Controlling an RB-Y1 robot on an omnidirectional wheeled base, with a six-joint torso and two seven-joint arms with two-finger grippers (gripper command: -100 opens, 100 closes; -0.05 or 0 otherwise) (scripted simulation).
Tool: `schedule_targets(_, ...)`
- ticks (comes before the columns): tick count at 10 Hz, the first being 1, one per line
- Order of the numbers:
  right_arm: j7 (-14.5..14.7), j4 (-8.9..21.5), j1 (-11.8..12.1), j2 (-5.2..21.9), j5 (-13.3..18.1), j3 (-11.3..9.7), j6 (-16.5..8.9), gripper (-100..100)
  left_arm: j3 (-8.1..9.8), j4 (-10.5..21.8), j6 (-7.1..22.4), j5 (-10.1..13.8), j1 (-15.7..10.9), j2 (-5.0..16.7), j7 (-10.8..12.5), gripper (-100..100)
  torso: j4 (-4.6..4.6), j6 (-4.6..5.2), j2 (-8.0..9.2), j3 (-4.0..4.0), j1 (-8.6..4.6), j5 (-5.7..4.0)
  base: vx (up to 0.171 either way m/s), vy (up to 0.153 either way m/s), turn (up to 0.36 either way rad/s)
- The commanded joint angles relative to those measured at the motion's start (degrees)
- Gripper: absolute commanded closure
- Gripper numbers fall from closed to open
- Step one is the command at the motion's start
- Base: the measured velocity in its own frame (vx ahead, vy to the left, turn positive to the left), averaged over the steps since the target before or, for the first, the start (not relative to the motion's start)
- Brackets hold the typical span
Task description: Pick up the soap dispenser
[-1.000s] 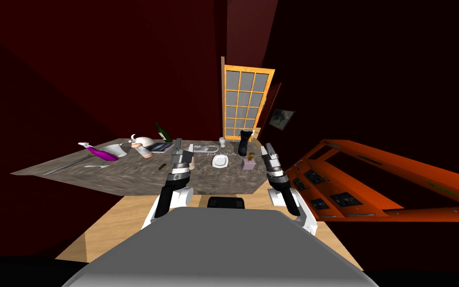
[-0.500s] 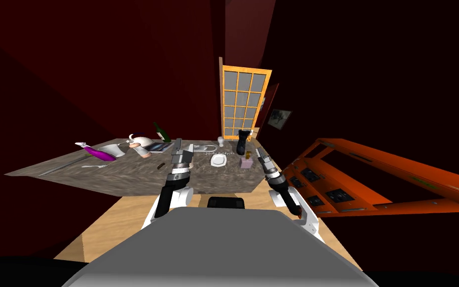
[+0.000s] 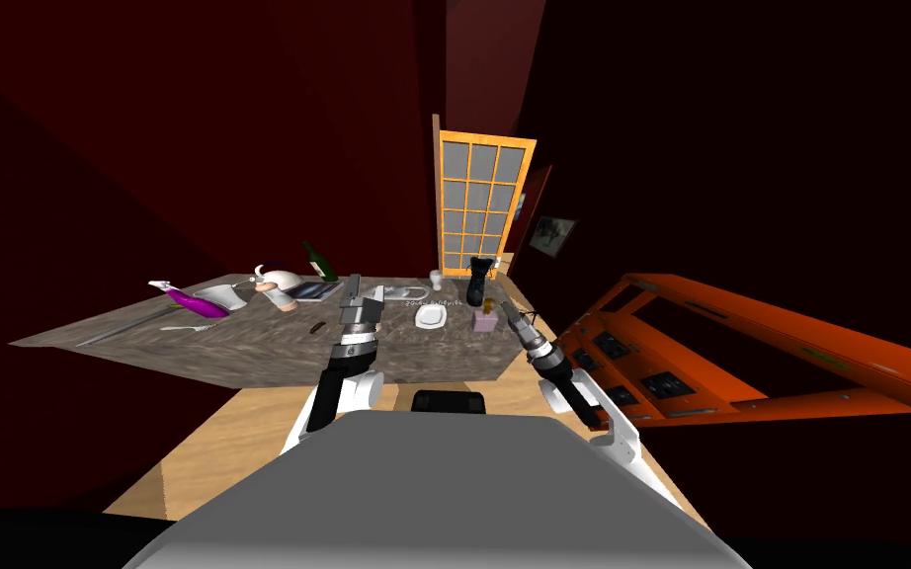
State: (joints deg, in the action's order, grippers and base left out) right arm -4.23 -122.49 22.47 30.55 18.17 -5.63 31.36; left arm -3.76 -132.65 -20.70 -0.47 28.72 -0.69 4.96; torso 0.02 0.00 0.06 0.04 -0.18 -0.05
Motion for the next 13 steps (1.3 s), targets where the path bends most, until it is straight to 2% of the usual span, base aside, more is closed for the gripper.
schedule_targets(1,0.3,1.0,0.4,2.9,1.6,-0.9,0.9,-100,0.00,0.0,0.0,0.0,0.0,0.0,0.0,0,0.00,0.00,0.00,0.00,0.00,0.00,-0.021,-0.049,0.012)
schedule_targets(6,0.5,3.6,1.1,11.2,4.4,-2.0,2.5,-100,0.00,0.0,0.0,0.0,0.0,0.0,0.0,0,0.00,-0.01,-0.02,-0.01,-0.03,0.00,-0.014,-0.050,0.023)
schedule_targets(9,0.6,6.5,2.2,16.3,7.1,-2.8,4.1,-100,0.00,0.0,0.0,0.0,0.0,0.0,0.0,0,0.00,0.00,-0.02,-0.01,-0.02,-0.01,-0.016,-0.057,0.052)
schedule_targets(11,0.6,6.5,2.2,18.8,7.1,-2.8,4.1,-100,0.00,0.0,0.0,0.0,0.0,0.0,0.0,0,-0.01,0.01,-0.04,-0.02,-0.02,-0.01,-0.006,-0.036,0.017)
schedule_targets(12,0.6,8.0,2.9,21.1,8.5,-3.0,4.9,-100,0.00,0.0,0.0,0.0,0.0,0.0,0.0,0,-0.01,0.01,-0.05,-0.03,0.09,0.01,-0.006,-0.037,0.062)
schedule_targets(13,0.6,8.0,2.9,22.7,8.5,-3.0,4.9,-100,0.00,0.0,0.0,0.0,0.0,0.0,0.0,0,-0.01,-0.01,-0.05,-0.03,0.04,0.01,-0.008,-0.047,0.059)
